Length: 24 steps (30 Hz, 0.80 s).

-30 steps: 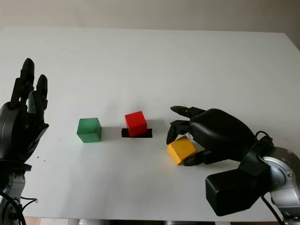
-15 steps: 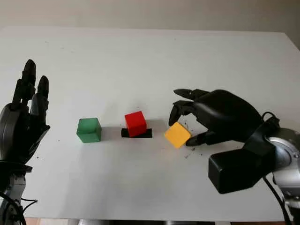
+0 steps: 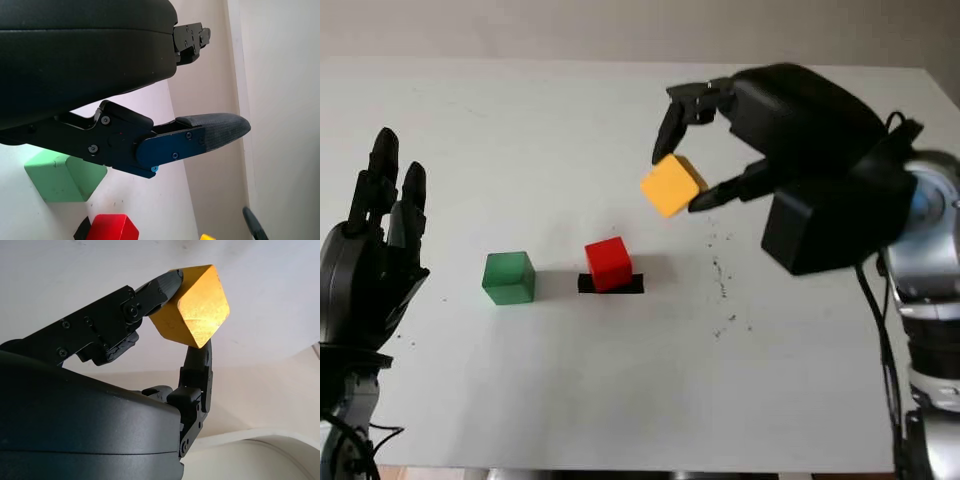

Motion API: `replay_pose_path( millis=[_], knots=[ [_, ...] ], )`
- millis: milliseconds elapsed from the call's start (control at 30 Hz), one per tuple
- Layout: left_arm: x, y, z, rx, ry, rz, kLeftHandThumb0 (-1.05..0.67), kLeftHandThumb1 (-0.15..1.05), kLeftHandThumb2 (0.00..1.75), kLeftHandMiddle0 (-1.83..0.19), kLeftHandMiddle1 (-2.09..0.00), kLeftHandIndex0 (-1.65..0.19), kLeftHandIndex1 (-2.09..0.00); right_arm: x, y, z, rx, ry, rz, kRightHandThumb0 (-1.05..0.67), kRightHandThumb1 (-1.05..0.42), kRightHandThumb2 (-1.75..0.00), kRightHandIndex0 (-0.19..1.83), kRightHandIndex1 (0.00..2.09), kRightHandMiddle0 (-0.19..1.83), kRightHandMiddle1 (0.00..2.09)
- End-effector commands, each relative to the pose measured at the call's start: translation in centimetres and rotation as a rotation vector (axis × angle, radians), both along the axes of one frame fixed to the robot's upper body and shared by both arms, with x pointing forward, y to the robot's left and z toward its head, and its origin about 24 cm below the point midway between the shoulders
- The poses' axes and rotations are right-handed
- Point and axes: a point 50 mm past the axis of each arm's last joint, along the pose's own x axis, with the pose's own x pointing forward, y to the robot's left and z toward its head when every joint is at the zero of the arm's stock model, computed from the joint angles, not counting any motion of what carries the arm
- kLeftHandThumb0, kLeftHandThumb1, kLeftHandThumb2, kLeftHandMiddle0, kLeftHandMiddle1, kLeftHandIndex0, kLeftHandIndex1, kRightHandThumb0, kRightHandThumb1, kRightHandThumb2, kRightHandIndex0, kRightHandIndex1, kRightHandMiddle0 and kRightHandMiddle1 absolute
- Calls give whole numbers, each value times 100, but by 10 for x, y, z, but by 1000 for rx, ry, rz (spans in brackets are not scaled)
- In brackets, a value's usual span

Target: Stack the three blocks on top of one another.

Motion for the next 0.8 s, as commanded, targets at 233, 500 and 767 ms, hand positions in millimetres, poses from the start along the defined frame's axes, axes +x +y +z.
replay_pose_path(
  millis=[233,500,767],
  knots=[
    [-2,-7,1,0,-16,7,-72,105,60,16,-5,16,-5,21,17,-23,242,276,42,-37,-92,-6,26,2,37,145],
    [-2,-5,1,7,-20,13,-71,105,61,15,-6,15,-6,35,30,-57,324,447,31,-47,-93,-6,26,4,37,150],
    [-1,-7,1,0,-24,15,-71,105,60,14,-6,14,-6,37,39,-69,343,522,47,-46,-91,-5,25,4,38,151]
  ],
)
